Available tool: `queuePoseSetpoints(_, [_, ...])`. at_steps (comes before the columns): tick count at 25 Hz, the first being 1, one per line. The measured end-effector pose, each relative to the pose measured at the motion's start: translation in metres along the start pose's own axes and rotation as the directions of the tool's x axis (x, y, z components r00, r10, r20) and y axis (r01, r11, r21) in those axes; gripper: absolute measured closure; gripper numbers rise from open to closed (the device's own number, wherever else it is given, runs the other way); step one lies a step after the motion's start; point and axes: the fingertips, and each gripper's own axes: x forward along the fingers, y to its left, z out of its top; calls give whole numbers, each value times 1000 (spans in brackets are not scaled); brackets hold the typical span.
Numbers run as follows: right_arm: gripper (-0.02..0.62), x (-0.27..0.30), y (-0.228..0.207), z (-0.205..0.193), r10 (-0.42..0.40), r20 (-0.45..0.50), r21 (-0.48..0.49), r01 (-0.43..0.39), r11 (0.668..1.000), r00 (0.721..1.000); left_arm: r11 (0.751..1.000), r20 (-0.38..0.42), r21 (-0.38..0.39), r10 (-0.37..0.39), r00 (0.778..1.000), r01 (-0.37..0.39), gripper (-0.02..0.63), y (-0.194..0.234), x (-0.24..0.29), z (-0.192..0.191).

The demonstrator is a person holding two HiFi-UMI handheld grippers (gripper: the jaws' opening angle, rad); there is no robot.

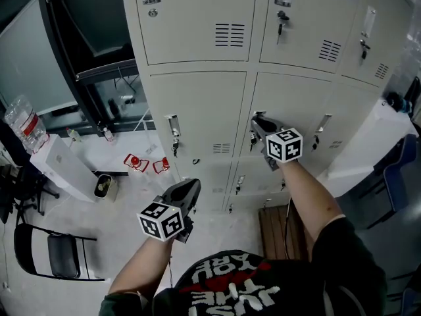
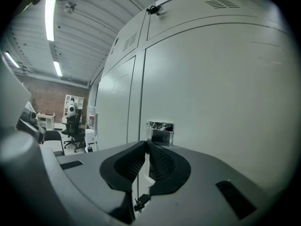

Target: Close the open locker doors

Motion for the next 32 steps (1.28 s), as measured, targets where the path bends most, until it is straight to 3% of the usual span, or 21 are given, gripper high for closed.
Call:
queuePoseSetpoints(11, [536, -3, -1, -2, -24, 29, 86, 22, 996, 999, 1000, -16, -14, -9, 1000, 9, 598, -5, 0, -8])
queuePoseSetpoints(22, [537, -24, -15, -22, -83, -25, 109, 85, 990, 996, 1000, -5, -12, -8, 1000, 8, 598, -13, -3, -6])
queuePoseSetpoints(32, [537, -110, 13, -30, -3, 22, 109, 0, 994, 1000, 1000, 11, 26, -11, 1000, 11, 598, -31, 9, -4])
